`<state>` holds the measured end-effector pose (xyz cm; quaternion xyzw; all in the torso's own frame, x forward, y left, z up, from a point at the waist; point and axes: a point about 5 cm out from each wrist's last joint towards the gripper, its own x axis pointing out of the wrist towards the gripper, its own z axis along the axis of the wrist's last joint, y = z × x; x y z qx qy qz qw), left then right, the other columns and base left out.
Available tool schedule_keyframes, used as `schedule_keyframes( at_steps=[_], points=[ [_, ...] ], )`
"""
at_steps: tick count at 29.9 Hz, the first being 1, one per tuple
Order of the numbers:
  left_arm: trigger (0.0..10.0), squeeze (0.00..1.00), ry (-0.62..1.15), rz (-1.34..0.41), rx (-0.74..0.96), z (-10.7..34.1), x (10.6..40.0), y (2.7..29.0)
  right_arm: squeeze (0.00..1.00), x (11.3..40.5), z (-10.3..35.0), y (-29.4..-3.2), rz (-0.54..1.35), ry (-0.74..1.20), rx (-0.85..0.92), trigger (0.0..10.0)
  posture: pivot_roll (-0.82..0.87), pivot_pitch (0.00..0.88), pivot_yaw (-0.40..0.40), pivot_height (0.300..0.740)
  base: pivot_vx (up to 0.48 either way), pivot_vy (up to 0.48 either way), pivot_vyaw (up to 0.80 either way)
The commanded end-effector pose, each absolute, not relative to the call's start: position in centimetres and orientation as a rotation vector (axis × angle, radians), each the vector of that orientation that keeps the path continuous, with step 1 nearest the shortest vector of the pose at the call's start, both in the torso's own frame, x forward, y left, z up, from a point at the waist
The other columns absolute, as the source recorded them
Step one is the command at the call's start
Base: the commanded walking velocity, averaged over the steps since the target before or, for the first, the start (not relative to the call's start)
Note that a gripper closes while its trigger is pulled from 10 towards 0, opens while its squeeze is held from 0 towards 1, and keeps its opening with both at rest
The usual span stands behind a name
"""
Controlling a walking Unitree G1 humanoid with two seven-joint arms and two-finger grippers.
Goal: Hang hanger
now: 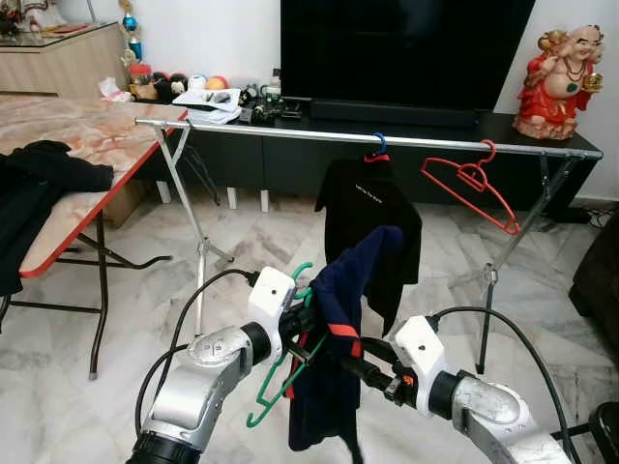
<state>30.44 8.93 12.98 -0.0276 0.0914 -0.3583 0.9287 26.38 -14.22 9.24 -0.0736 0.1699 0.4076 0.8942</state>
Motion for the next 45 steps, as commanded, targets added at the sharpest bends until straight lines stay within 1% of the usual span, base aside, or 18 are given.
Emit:
schedule_keyframes(
  at_steps=[1,3,4,5,9,11,15,19,21,25,29,30,34,35,40,41,42,45],
  points=[
    [10.0,0.00,0.128,-0.738,-0.060,14.2,30.8,8.8,1.00,26.3,9.2,-14.8,0.834,0.361,-0.163,10.0,0.09,0.000,-0.007,0.740,0.000,0.000,0.00],
    [10.0,0.00,0.130,-0.737,-0.062,14.2,30.8,8.9,1.00,25.8,9.4,-15.2,0.873,0.355,-0.186,10.0,0.09,0.000,-0.007,0.740,0.000,0.000,0.00],
    [10.0,0.00,0.134,-0.741,-0.050,14.1,30.8,9.1,0.05,25.5,9.5,-15.5,0.893,0.362,-0.207,10.0,0.09,0.000,-0.007,0.740,0.000,0.000,0.00],
    [10.0,0.00,0.142,-0.739,-0.029,14.0,30.8,9.6,0.00,25.1,9.5,-16.1,0.917,0.375,-0.241,10.0,0.08,0.000,-0.006,0.740,0.000,0.000,0.00],
    [10.0,0.00,0.173,-0.732,0.027,13.5,31.0,10.7,0.00,25.2,8.9,-18.7,0.842,0.447,-0.369,10.0,0.08,0.000,-0.006,0.740,0.000,0.000,0.00],
    [10.0,0.00,0.180,-0.729,0.032,13.4,30.9,10.9,0.00,25.6,9.0,-19.5,0.795,0.447,-0.371,10.0,0.08,0.000,-0.006,0.740,0.000,0.000,0.00],
    [10.0,0.00,0.205,-0.776,0.084,12.8,30.4,11.0,0.00,27.6,11.8,-21.2,0.658,0.308,-0.301,10.0,0.07,0.000,-0.005,0.740,0.000,0.000,0.00],
    [10.0,0.00,0.254,-0.873,0.188,11.6,29.5,11.1,0.00,28.9,15.1,-21.3,0.666,0.150,-0.231,10.0,0.07,0.000,-0.005,0.740,0.000,0.000,0.00],
    [10.0,0.00,0.292,-0.933,0.226,10.9,29.0,11.2,0.00,29.4,16.7,-20.7,0.737,0.078,-0.214,10.0,0.07,0.000,-0.002,0.740,0.000,0.000,0.00],
    [10.0,0.00,0.342,-0.979,0.303,10.2,28.7,11.5,0.00,29.9,17.6,-19.3,0.926,0.070,-0.327,10.0,0.07,0.000,-0.001,0.740,0.000,0.000,0.00],
    [10.0,0.00,0.350,-1.026,0.310,10.1,28.3,11.3,0.00,29.9,17.5,-19.0,1.055,0.113,-0.387,10.0,0.07,0.000,-0.013,0.740,0.000,0.000,0.00],
    [10.0,0.00,0.350,-1.076,0.322,10.1,28.0,11.1,0.00,29.6,17.2,-18.8,1.190,0.161,-0.439,10.0,0.08,0.000,-0.018,0.740,0.000,0.000,0.00],
    [10.0,0.00,0.347,-1.146,0.337,10.2,27.6,10.5,0.00,29.1,16.5,-18.9,1.369,0.249,-0.478,10.0,0.08,0.000,-0.040,0.740,0.000,0.000,0.00],
    [10.0,0.00,0.348,-1.159,0.344,10.2,27.5,10.4,1.00,29.1,16.4,-19.0,1.396,0.272,-0.482,10.0,0.08,0.000,-0.042,0.740,0.000,0.000,0.00],
    [10.0,0.00,0.353,-1.194,0.365,10.0,27.3,10.0,1.00,29.7,15.9,-19.4,1.457,0.315,-0.513,10.0,0.08,0.000,-0.060,0.740,0.000,0.000,0.00],
    [10.0,0.00,0.352,-1.209,0.367,10.0,27.2,9.8,0.58,29.9,15.6,-19.4,1.461,0.329,-0.535,10.0,0.09,0.000,-0.067,0.740,0.000,0.000,0.00],
    [10.0,0.00,0.348,-1.230,0.368,10.1,27.1,9.4,0.00,30.1,15.3,-19.1,1.477,0.341,-0.552,10.0,0.09,0.000,-0.070,0.740,0.000,0.000,0.00],
    [10.0,0.00,0.344,-1.247,0.371,10.3,27.0,9.2,0.00,30.2,15.1,-18.9,1.492,0.348,-0.562,10.0,0.09,0.000,-0.070,0.740,0.000,0.000,0.00]
  ],
)
